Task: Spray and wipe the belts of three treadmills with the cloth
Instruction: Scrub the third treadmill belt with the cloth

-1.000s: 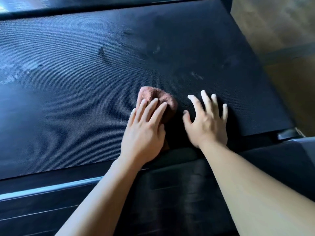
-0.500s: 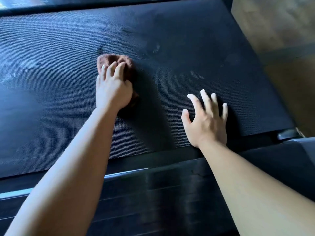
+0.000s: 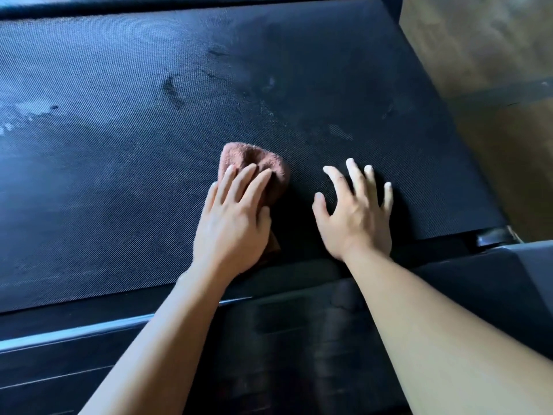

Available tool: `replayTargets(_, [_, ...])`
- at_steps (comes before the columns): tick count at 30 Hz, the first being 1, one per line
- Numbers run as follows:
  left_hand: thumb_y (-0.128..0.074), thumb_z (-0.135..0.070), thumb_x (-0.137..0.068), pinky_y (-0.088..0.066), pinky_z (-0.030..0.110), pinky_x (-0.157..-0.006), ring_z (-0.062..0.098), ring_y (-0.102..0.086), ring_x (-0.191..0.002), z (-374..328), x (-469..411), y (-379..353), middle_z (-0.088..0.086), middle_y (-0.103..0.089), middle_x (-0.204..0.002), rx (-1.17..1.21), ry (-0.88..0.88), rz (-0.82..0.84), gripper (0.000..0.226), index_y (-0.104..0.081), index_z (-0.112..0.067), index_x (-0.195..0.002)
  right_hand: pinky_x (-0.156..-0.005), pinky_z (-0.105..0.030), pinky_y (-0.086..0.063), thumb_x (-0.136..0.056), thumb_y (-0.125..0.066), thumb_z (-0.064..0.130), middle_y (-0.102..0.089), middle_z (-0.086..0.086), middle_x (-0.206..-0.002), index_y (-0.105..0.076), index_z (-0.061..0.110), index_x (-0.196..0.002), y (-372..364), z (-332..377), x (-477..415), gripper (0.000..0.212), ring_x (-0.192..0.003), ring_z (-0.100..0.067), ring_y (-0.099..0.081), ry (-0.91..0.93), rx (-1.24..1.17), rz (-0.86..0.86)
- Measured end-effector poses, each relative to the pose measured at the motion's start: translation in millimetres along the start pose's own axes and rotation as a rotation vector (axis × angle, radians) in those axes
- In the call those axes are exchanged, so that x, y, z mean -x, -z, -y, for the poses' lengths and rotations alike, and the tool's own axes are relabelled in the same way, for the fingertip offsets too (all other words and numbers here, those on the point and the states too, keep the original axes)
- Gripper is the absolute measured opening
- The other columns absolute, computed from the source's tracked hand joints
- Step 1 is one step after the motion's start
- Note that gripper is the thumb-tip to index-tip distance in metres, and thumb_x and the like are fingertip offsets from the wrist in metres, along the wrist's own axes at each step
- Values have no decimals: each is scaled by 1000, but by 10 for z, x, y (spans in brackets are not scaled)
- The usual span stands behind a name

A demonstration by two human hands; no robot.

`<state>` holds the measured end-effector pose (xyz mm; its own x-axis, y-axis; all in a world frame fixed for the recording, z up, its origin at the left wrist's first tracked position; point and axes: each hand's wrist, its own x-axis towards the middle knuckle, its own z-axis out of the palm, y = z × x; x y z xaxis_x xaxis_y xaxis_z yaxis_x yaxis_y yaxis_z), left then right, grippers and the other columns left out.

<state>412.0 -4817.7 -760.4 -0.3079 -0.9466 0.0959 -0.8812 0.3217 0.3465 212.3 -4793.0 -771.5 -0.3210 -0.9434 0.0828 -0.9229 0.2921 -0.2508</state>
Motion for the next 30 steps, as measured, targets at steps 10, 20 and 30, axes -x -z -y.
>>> replayTargets(10, [-50,-31,-92,-13,43,-124,27,-17,-151,559,-600,167,4,-31,-160,7,315,-106,60,-37,-26,-151,-121,-55,-6,-90,-32,56,-23,3,-162,-37,43,-143,-10,-7,0,54,-151,-26,-14,2,6,3])
replayTargets(20, [-49,-30,-91,-16,42,-124,23,-17,-152,-152,-793,-94,-2,-32,-161,27,29,-13,62,-36,-30,-151,-121,-53,-4,-91,-38,54,-19,4,-163,-35,42,-144,-14,-16,-9,54,-151,-24,-10,-3,21,32])
replayTargets(30, [-40,-43,-90,-23,49,-121,23,-21,-151,316,74,93,-2,-32,-161,-12,-12,27,64,-34,-31,-152,-121,-54,-4,-91,-32,56,-20,4,-162,-36,42,-144,-8,-23,3,55,-151,-24,-11,1,-7,13])
